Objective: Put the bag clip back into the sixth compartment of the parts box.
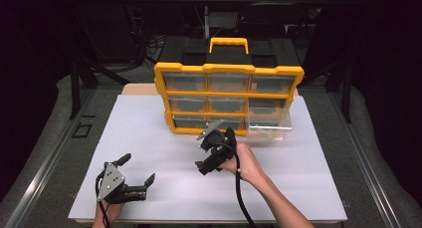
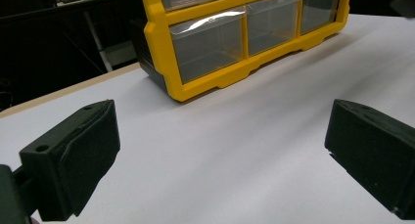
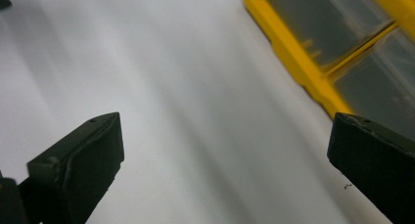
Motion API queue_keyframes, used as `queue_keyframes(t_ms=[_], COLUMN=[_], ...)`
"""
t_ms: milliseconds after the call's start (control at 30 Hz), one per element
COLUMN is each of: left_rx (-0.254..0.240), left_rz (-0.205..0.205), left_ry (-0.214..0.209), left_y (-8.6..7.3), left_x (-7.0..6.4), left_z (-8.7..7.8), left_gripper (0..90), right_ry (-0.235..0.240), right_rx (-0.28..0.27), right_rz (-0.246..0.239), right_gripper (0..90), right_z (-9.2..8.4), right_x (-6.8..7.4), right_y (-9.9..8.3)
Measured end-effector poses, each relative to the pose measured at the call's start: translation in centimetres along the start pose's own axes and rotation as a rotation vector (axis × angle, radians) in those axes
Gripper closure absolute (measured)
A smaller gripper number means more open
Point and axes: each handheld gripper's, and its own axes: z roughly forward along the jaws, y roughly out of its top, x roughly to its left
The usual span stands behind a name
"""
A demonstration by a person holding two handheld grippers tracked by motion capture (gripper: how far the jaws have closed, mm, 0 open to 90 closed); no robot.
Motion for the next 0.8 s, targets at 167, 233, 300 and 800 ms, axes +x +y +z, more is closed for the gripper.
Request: queue_keyframes(t_ms=[167, 233, 300, 800], left_rx=[0.001, 0.001, 0.002, 0.002], left_rz=[0.002, 0.003, 0.002, 0.006], left_ry=[-0.002, -0.002, -0.001, -0.008], left_y=[0.0, 0.0, 0.0, 0.0], left_x=[0.0, 0.0, 0.0, 0.0], left_z=[0.1, 0.0, 0.1, 0.1], left_gripper=[0.0, 0.0, 0.0, 0.0], right_ry=[0.005, 0.014, 0.009, -0.034], right_rx=[-0.011, -0.018, -0.026, -0.13], right_rz=[-0.013, -0.011, -0.009, 0.021], right_gripper=[0.0, 0.0, 0.0, 0.3], right_z=[0.7, 0.9, 0.9, 0.3], right_x=[0.4, 0.5, 0.7, 0.7], right_y=[-2.0, -2.7, -3.3, -8.4])
